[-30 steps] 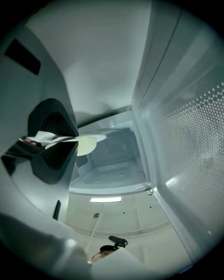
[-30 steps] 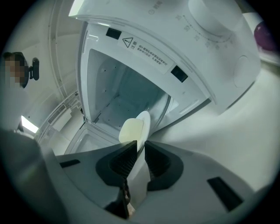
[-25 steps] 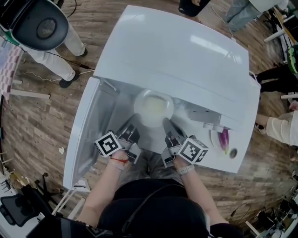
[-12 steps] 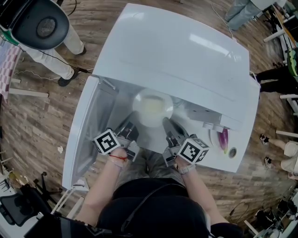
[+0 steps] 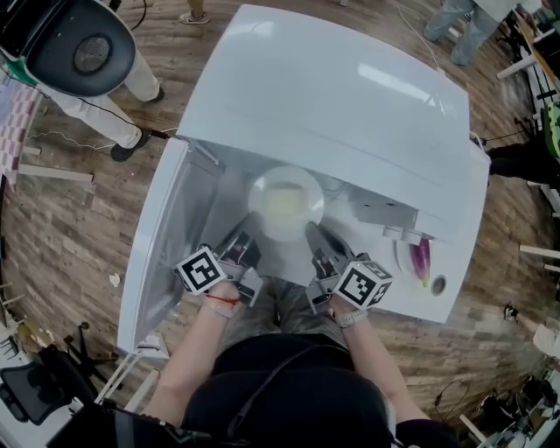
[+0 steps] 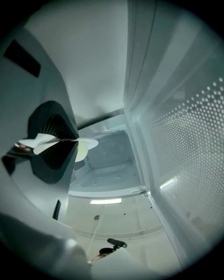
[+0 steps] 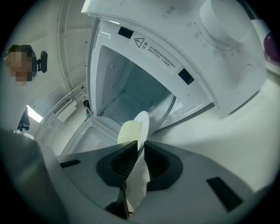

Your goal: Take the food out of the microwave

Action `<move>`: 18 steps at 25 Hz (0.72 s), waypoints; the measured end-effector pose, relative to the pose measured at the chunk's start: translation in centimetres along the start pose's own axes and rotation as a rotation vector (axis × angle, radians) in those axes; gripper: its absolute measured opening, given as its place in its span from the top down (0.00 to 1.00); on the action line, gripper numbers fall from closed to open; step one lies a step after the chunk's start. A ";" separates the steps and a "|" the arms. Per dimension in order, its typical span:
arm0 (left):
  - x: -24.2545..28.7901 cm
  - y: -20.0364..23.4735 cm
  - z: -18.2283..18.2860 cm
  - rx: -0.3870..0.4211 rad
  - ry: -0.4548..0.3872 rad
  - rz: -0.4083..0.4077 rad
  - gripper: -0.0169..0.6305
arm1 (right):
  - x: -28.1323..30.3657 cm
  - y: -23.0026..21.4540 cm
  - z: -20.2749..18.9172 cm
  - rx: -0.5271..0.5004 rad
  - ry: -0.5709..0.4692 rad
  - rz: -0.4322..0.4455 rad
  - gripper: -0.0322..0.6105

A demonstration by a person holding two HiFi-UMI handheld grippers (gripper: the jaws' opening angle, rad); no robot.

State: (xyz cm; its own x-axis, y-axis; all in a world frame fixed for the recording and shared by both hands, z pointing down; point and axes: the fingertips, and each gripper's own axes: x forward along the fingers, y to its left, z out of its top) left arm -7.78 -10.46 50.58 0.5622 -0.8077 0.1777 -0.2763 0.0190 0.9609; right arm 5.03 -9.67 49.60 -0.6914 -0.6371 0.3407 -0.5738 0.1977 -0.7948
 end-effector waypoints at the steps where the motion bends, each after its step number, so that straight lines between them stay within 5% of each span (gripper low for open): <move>1: -0.1 -0.1 0.0 0.009 0.000 -0.002 0.94 | 0.0 0.0 0.0 0.000 -0.002 0.003 0.85; 18: -2.3 -0.4 -1.8 -0.059 -0.013 -0.008 0.94 | -1.9 1.0 -1.8 0.010 -0.014 0.013 0.85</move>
State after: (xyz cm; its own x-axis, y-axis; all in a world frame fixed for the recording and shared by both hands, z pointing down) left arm -7.55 -7.58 50.13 0.5535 -0.8158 0.1678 -0.2258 0.0470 0.9730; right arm 4.98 -6.95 49.08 -0.6926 -0.6451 0.3228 -0.5598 0.1985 -0.8045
